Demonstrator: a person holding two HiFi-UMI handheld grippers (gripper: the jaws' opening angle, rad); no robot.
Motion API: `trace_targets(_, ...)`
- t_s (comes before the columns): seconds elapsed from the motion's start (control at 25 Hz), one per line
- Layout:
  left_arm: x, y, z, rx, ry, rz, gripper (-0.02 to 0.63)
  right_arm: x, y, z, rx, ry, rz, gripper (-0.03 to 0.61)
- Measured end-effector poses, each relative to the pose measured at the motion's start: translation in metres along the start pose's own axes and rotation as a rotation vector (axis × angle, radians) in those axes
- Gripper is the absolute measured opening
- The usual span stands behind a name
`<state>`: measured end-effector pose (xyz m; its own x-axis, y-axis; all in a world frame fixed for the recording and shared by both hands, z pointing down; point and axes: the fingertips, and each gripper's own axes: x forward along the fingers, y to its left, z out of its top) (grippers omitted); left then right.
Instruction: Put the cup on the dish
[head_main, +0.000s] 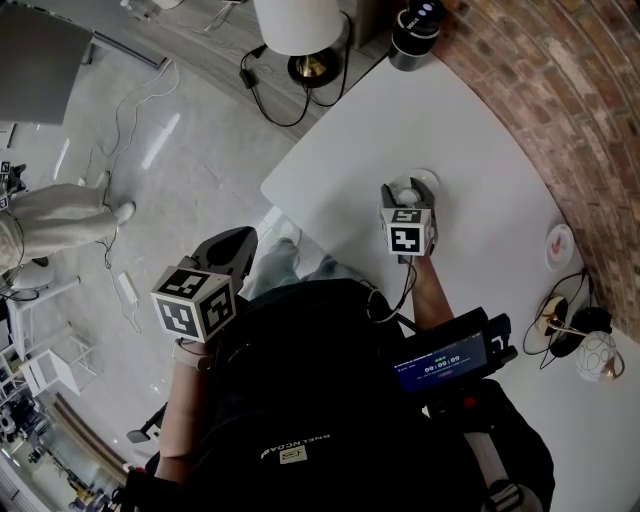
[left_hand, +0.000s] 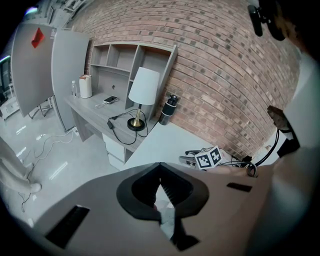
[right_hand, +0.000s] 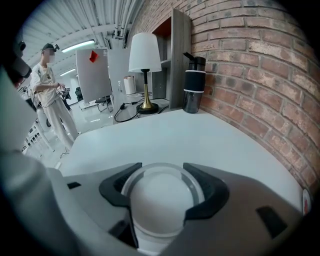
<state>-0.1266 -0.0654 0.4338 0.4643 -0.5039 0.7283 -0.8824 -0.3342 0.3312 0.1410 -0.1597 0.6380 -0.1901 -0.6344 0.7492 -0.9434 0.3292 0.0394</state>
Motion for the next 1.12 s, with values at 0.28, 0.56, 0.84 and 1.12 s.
trace_targets(0.28, -0.0002, 0.0021, 0.0005, -0.002, -0.004, 0.004, 0.006, -0.0001, 0.0006, -0.0011, 0.007, -0.002, -0.002, 0.258)
trace_targets(0.56, 0.0013, 0.0020, 0.0004, -0.002, -0.003, -0.001, 0.006, -0.0011, 0.0015, -0.0022, 0.015, -0.005, -0.001, 0.256)
trace_targets(0.84, 0.0021, 0.0031, -0.0011, -0.011, -0.001, -0.001, 0.006, -0.0013, 0.0004, 0.0006, 0.018, -0.018, -0.004, 0.256)
trace_targets(1.12, 0.0018, 0.0041, -0.0009, -0.022, -0.004, -0.005, 0.006, -0.0029, -0.0002, 0.0021, 0.022, -0.021, -0.008, 0.256)
